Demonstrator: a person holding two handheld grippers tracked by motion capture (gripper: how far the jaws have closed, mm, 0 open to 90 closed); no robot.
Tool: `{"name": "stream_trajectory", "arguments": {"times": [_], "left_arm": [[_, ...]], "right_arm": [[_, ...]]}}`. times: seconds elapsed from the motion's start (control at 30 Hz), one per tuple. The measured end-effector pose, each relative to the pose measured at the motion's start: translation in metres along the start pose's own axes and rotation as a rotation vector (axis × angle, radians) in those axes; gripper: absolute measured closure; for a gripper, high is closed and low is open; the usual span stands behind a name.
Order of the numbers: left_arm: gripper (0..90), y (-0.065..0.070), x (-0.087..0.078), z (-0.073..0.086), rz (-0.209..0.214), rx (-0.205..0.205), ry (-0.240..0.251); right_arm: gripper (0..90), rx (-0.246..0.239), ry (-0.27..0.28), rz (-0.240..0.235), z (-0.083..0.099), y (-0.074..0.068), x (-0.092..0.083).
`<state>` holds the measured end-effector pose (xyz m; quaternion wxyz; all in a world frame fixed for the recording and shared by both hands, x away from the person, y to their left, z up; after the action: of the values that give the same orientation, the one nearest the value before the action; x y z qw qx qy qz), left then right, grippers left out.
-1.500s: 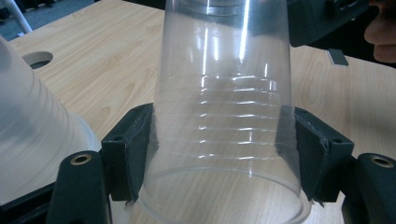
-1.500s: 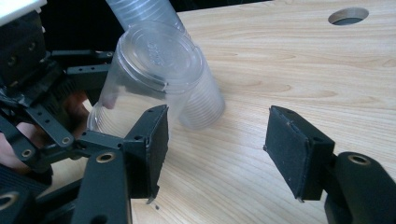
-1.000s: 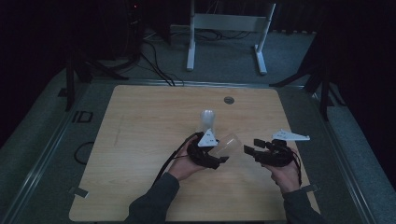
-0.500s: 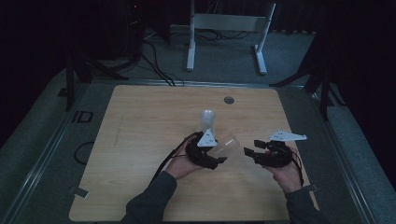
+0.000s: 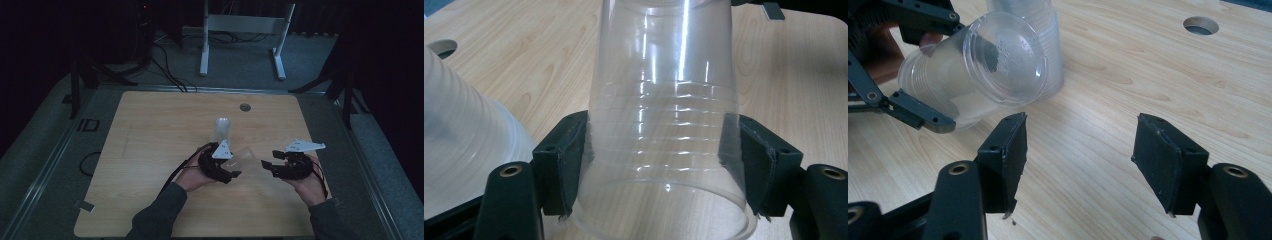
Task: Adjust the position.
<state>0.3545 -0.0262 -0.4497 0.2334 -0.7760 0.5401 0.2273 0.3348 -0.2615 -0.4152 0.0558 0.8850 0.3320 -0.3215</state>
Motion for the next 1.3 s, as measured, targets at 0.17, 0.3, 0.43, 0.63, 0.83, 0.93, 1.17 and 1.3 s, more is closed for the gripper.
{"name": "stream_trajectory", "arguments": {"times": [0.17, 0.3, 0.43, 0.63, 0.83, 0.93, 1.17, 1.3], "left_arm": [[29.5, 0.0, 0.0, 0.001, 0.006, 0.007, -0.011], [29.4, 0.0, -0.001, 0.001, 0.009, 0.026, -0.032], [29.5, -0.001, -0.001, 0.001, 0.014, 0.034, -0.044], [29.5, 0.0, -0.001, 0.001, 0.033, 0.05, -0.064], [29.5, 0.001, 0.0, 0.001, 0.04, 0.064, -0.077], [29.5, 0.002, 0.0, 0.002, 0.043, 0.071, -0.084], [29.5, 0.002, 0.0, 0.002, 0.05, 0.09, -0.098], [29.5, 0.003, -0.001, 0.002, 0.063, 0.104, -0.102]], "right_arm": [[37.5, -0.026, -0.018, 0.003, -0.001, -0.002, 0.0], [37.5, -0.057, -0.033, 0.004, -0.002, -0.004, 0.0], [37.5, -0.078, -0.046, 0.004, -0.003, -0.005, 0.0], [37.5, -0.105, -0.071, 0.003, -0.003, -0.007, 0.001], [37.5, -0.126, -0.087, -0.004, -0.003, -0.008, 0.002], [37.5, -0.139, -0.099, -0.007, -0.004, -0.01, 0.003], [37.5, -0.166, -0.117, -0.011, -0.005, -0.012, 0.003], [37.3, -0.18, -0.121, -0.013, -0.007, -0.012, 0.003]]}}
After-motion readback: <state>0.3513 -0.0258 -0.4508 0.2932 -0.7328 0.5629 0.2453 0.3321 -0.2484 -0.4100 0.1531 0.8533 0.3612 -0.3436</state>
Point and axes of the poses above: each handheld gripper's, and its own axes: x roughly forward along the jaws, z roughly out of its underside, y roughly to its right, the point moved 3 cm from there along x, roughly forward along the jaws, and after that the axes turned 4 degrees about x, right-handed, at the moved point
